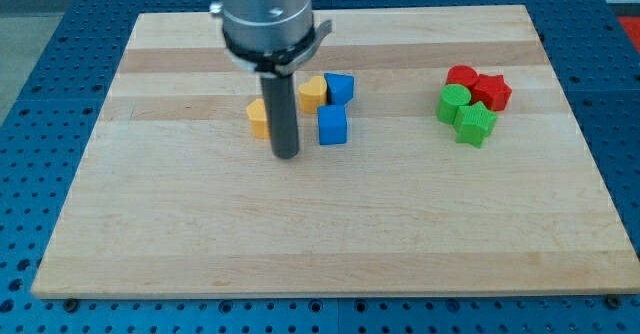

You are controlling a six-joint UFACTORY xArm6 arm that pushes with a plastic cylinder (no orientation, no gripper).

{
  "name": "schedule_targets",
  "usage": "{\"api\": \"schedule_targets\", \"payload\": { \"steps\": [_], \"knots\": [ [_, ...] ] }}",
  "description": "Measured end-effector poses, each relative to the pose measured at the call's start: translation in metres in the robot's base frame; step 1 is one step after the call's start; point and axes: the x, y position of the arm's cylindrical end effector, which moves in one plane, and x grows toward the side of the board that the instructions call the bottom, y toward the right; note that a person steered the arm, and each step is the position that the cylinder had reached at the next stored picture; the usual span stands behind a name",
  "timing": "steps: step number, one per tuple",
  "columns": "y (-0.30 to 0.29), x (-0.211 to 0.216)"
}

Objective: Place the hexagon at the center of the board

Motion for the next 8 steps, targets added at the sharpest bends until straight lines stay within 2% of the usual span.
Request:
{"api": "schedule_targets", "payload": {
  "steps": [1,2,3,6,7,8],
  "knots": [
    [-0.020,0.020],
    [-0.051,-0.020],
    [-0.055,-0.030],
    [0.008,-0.033],
    [0.010,-0.032],
    [-0.015,-0.025]
  ]
}}
